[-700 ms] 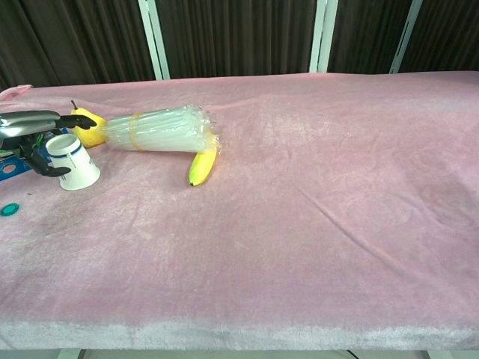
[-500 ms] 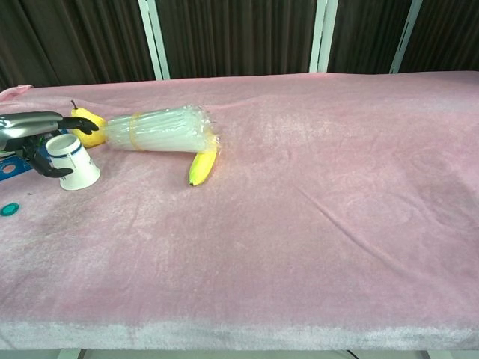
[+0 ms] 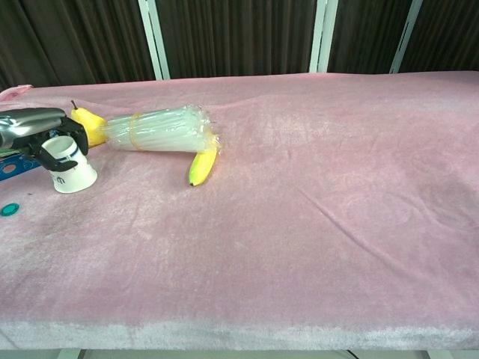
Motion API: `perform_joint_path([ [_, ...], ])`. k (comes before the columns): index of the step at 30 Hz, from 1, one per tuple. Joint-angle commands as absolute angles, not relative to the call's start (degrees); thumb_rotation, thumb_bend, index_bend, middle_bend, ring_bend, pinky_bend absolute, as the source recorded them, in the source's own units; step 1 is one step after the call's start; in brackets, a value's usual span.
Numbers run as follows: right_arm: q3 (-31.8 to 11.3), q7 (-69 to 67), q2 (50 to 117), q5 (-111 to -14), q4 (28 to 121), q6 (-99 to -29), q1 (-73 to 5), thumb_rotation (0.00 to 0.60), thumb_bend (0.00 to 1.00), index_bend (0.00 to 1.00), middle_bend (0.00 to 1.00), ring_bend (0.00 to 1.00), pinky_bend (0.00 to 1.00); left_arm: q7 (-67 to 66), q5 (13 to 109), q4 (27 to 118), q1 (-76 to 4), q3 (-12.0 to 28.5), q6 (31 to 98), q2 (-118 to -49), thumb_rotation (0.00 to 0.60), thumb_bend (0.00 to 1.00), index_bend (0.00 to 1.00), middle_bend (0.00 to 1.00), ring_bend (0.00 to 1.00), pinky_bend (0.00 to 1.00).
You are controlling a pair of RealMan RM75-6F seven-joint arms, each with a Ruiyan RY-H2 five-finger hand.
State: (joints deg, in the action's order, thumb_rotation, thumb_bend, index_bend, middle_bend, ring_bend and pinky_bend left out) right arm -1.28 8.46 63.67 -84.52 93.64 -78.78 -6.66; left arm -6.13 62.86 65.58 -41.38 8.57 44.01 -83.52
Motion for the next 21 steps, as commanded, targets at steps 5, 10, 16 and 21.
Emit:
perform_joint_path([
  [5, -1.0, 7.9, 63.3, -85.0, 93.7, -78.5, -6.7, 0.600, 0.25, 0.00, 0.00, 0.00, 0.06, -8.2, 64.5, 69.3, -39.5, 8.4, 49.6, -82.2, 0.600, 0.45, 0.54, 0.54, 0.43, 0.62],
  [10, -0.8, 7.9, 63.3, -85.3, 93.7, -78.4, -6.7, 0.600, 0.25, 0.00, 0.00, 0.00, 0.06, -10.3, 65.4, 74.9, -37.2, 7.5, 53.5, -78.9, 0.600, 0.43, 0.54, 0.53, 0.43, 0.62],
  [16, -0.5, 8.3, 63.6, -85.9, 93.9, -78.2, -6.9, 0.600, 0.25, 0.00, 0.00, 0.00, 0.06, -13.2, 65.6, 81.7, -33.9, 5.8, 57.4, -73.6, 0.600, 0.42, 0.52, 0.52, 0.43, 0.60],
  [21, -0.1, 9.7, 64.3, -86.3, 94.1, -77.4, -7.3, 0.600, 0.25, 0.00, 0.00, 0.00, 0.06, -13.0, 63.8, 83.6, -30.4, 3.4, 57.7, -70.7, 0.600, 0.42, 0.48, 0.50, 0.43, 0.49],
])
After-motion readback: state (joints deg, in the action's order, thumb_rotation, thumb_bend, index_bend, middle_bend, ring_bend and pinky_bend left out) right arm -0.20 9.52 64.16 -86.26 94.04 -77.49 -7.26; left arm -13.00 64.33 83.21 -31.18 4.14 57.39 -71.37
